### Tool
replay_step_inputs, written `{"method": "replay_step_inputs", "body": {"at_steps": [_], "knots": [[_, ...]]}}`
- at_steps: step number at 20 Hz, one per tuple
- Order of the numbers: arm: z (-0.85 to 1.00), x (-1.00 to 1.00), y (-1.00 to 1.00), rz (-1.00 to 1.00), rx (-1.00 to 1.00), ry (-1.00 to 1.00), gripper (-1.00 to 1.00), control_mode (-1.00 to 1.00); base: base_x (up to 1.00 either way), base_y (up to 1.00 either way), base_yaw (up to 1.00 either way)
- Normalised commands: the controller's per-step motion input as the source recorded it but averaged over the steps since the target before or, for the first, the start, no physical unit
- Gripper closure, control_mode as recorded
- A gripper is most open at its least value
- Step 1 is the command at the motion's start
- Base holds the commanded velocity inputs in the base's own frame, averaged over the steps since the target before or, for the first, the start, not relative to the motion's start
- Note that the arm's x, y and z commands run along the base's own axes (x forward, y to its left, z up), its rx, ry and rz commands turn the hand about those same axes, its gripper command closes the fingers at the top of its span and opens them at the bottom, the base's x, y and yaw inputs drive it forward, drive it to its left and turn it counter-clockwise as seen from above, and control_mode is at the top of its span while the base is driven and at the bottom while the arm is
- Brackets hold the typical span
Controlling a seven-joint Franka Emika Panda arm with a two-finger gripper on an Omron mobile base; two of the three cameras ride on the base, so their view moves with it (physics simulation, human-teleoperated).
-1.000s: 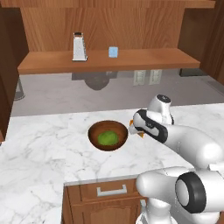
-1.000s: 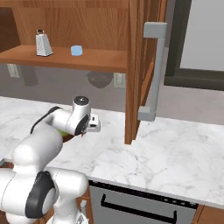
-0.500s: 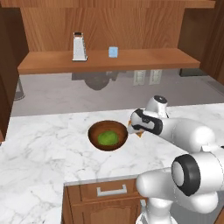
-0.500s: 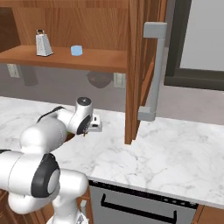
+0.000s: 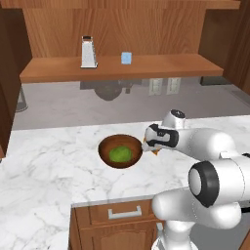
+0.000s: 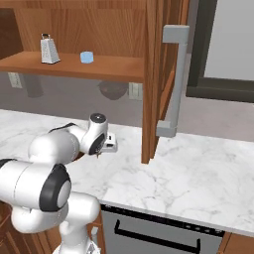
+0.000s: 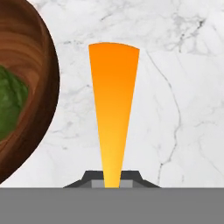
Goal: Pick the cheese from the fridge and the cheese grater from the cabinet and place them next to the salad bowl.
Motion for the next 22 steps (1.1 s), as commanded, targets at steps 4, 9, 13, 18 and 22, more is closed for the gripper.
{"method": "replay_step_inputs", "body": {"at_steps": [4, 9, 13, 18, 22], "knots": [[-0.18, 0.12, -0.05, -0.01, 0.00, 0.03, 1.00, -1.00, 0.00, 0.00, 0.00], [-0.15, 0.24, 0.00, -0.02, 0.00, 0.01, 1.00, -1.00, 0.00, 0.00, 0.00], [-0.13, 0.13, -0.02, -0.02, 0.03, 0.01, 1.00, -1.00, 0.00, 0.00, 0.00], [-0.18, 0.13, 0.00, -0.01, 0.06, 0.02, 1.00, -1.00, 0.00, 0.00, 0.00], [-0.17, 0.01, 0.02, 0.00, 0.10, 0.03, 1.00, -1.00, 0.00, 0.00, 0.00]]}}
